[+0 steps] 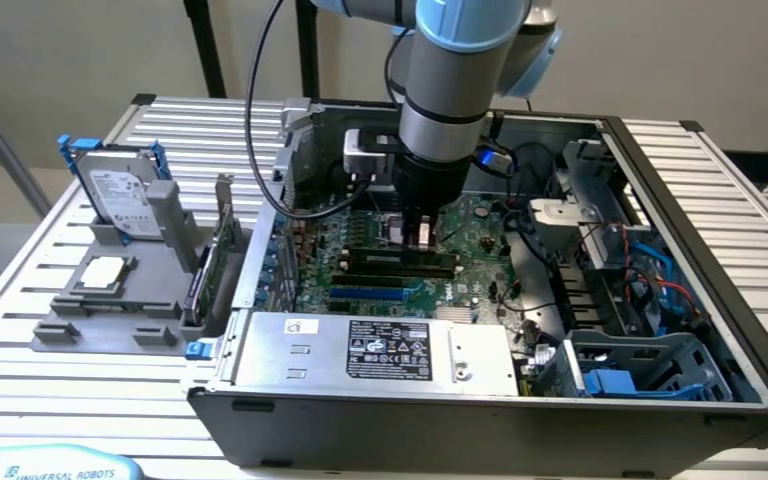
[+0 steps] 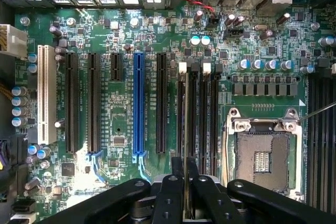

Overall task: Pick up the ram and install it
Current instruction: 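Insert the ram into the slot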

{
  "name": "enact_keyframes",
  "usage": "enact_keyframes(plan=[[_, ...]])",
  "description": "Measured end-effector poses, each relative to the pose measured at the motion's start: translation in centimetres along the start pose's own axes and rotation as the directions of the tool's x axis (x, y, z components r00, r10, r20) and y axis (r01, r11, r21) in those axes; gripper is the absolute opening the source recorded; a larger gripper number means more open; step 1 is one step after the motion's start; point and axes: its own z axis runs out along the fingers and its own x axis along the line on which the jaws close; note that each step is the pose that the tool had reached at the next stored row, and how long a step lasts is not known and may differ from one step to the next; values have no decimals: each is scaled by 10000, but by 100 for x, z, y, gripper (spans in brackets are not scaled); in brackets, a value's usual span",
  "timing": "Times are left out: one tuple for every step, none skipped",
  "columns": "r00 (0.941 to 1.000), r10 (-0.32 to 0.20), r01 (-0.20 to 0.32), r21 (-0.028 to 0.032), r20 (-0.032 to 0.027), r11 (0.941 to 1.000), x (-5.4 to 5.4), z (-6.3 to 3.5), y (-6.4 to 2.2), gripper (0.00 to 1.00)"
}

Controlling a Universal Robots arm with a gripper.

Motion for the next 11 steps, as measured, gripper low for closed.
enact_keyframes(plan=[[10000, 0, 0, 13, -3, 10000, 0, 0, 0, 13], [10000, 0, 0, 29, -2, 10000, -1, 1, 0, 13], [10000, -1, 1, 49, -3, 10000, -1, 1, 0, 13], [10000, -1, 1, 80, -3, 10000, -1, 2, 1, 13], [10000, -3, 3, 117, -3, 9999, -1, 2, 2, 13], [10000, -4, 4, 153, -2, 9999, -1, 2, 4, 13], [10000, -4, 4, 183, -3, 9998, 0, 2, 6, 13], [10000, -6, 6, 208, -5, 9998, 0, 3, 8, 13], [10000, -6, 6, 222, -9, 9998, 0, 4, 10, 13], [10000, -6, 6, 233, -13, 9997, 0, 4, 15, 13], [10000, -6, 6, 239, -18, 9997, 1, 5, 20, 13]])
